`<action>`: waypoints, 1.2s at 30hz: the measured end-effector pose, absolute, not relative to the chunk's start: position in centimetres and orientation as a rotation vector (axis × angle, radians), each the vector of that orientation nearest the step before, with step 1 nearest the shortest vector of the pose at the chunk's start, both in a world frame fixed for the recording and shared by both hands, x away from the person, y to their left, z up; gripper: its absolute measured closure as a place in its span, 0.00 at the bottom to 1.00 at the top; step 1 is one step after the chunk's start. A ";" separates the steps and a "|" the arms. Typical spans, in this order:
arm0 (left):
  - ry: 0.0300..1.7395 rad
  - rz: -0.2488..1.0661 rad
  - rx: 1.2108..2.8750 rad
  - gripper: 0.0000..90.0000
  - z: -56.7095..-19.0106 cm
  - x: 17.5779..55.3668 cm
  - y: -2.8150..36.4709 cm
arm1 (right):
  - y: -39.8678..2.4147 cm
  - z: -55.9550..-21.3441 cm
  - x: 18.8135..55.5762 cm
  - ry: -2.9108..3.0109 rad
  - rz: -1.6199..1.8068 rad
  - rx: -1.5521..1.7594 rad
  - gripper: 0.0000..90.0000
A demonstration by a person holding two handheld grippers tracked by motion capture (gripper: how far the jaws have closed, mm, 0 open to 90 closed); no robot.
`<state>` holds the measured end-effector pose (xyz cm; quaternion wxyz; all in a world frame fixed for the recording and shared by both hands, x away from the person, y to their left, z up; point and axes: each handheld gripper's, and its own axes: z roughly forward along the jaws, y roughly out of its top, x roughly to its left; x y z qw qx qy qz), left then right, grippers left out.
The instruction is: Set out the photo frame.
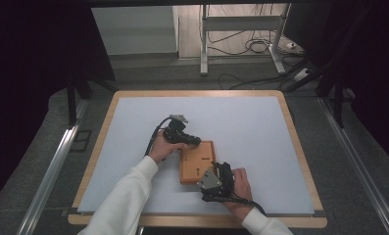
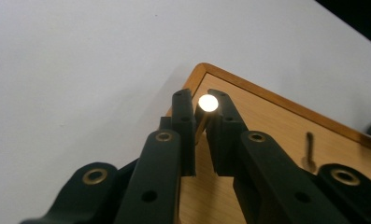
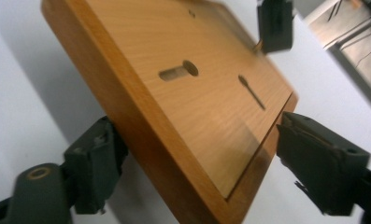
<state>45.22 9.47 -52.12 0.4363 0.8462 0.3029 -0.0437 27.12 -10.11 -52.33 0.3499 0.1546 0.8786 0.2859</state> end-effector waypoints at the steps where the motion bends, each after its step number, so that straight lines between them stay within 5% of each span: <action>1: 0.755 -0.098 2.110 0.93 -52.1 45.2 9.4 | -10.1 -52.2 27.1 2.268 0.745 0.384 0.23; 8: 0.761 -0.034 2.126 0.93 -51.9 44.9 9.1 | -10.3 -51.2 27.0 2.239 0.774 0.362 0.38; 18: 0.770 -0.026 2.122 0.91 -51.9 44.9 9.2 | -10.6 -50.4 27.3 2.240 0.783 0.345 0.43; 28: 0.790 0.121 2.057 0.64 -50.6 43.4 12.0 | -10.7 -50.2 27.4 2.243 0.790 0.353 0.45; 36: 0.838 0.143 2.037 0.58 -51.5 41.8 15.5 | -10.9 -50.1 27.7 2.238 0.784 0.366 0.46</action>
